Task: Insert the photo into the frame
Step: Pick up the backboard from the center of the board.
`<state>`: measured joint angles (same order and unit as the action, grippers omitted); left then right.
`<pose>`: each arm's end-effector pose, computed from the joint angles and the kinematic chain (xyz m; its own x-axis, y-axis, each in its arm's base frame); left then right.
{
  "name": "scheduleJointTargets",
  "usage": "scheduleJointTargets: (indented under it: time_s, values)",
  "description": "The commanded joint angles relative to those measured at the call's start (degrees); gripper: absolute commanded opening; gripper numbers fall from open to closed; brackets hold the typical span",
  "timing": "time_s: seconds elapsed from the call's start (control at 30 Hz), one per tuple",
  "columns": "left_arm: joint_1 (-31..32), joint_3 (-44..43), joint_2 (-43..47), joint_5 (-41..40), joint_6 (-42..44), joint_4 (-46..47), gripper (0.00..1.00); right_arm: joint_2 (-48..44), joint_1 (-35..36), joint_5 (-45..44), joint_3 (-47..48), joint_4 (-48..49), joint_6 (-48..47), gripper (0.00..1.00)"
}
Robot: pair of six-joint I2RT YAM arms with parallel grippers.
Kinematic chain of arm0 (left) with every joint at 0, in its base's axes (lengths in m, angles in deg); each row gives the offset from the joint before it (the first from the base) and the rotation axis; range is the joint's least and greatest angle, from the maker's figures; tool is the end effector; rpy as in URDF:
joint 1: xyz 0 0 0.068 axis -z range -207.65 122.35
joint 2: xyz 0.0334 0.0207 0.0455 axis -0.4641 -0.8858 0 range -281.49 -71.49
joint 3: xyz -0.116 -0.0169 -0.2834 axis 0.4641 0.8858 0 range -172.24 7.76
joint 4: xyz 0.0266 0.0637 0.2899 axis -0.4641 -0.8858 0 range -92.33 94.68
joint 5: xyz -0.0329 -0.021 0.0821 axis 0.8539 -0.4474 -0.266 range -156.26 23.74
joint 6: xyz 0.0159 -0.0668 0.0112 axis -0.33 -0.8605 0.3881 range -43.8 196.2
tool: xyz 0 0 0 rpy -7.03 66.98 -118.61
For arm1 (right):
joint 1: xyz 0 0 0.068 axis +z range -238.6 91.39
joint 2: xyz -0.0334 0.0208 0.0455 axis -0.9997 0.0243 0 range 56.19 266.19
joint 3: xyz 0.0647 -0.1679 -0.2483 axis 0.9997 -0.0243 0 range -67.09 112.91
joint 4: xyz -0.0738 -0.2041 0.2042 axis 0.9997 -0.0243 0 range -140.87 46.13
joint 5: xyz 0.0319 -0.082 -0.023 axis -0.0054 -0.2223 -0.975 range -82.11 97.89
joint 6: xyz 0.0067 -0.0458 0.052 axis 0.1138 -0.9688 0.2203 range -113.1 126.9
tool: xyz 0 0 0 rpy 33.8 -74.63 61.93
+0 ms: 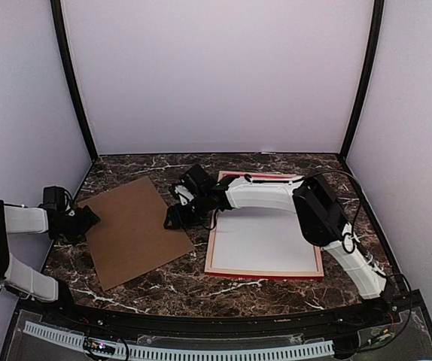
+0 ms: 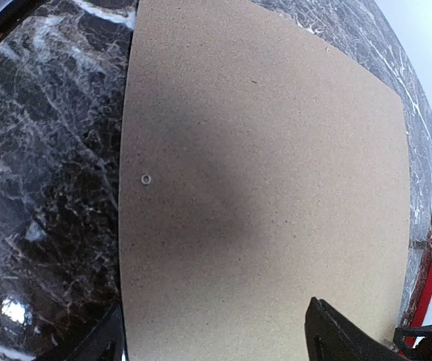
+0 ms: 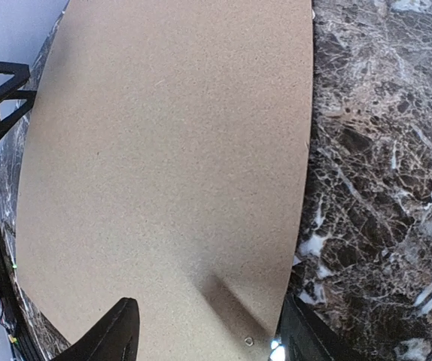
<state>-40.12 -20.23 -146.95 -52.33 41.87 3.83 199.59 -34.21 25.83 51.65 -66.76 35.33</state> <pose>0.2634 0.0442 0.1380 -0.5721 -0.6871 -0.4478 -0.4552 0.7202 -0.5235 0.3520 0.5216 0.1335 -0.8036 -0.3444 -0.4854 -0.5822 0.6241 0.5211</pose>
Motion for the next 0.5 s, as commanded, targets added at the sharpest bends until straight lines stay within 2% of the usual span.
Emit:
scheduleJointTargets:
  time_s: [0.0,0.27,0.47]
  values:
    - [0.33,4.29,-3.57,8.95,-2.03,-0.45,0.84,1.69,0.01,1.98,1.84,-0.51,1.03,0.64]
    - [0.44,5.30,-1.42,20.38,-3.96,10.28,0.73,-2.47,0.10,1.37,-5.16,1.84,1.57,0.64]
    - [0.83,4.03,3.34,26.11,-5.51,13.92,0.66,-3.68,-0.14,1.38,-6.89,2.30,1.42,0.64]
